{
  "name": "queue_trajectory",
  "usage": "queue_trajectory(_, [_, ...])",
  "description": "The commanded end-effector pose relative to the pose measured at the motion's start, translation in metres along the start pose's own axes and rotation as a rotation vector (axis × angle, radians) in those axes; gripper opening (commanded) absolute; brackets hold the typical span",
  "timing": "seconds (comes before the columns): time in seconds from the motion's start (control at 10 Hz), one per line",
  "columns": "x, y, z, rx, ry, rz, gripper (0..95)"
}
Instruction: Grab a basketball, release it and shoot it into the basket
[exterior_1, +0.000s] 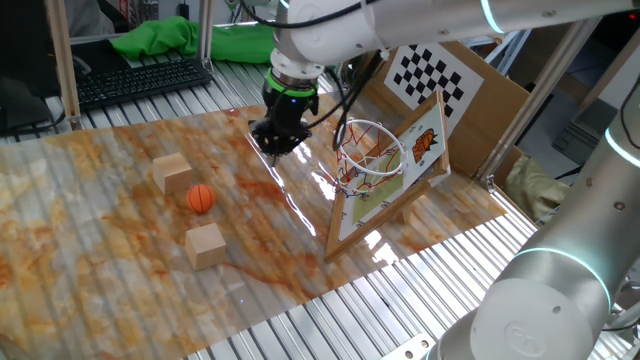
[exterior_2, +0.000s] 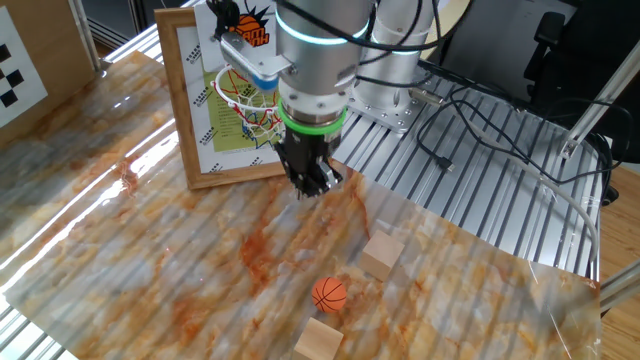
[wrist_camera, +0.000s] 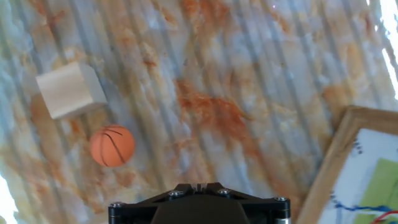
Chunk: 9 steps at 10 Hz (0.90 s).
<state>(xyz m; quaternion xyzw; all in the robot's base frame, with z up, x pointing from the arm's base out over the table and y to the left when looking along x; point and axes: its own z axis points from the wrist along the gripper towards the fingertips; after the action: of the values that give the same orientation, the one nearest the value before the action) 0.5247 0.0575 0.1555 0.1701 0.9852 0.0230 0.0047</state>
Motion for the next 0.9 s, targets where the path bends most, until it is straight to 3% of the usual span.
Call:
queue_trajectory(0.1, [-0.01,0.026,0.008,-0.005,0.001,0.075,19.0])
queue_trajectory(0.2, [-0.013,0.032,0.01,-0.006,0.003,0.097,19.0])
queue_trajectory(0.3, [-0.018,0.041,0.014,-0.007,0.002,0.12,38.0])
queue_trajectory(0.6, [-0.026,0.06,0.024,-0.011,0.0,0.158,38.0])
queue_trajectory(0.7, [-0.027,0.064,0.028,-0.011,-0.001,0.165,57.0])
queue_trajectory(0.9, [-0.031,0.073,0.035,-0.012,-0.004,0.193,57.0])
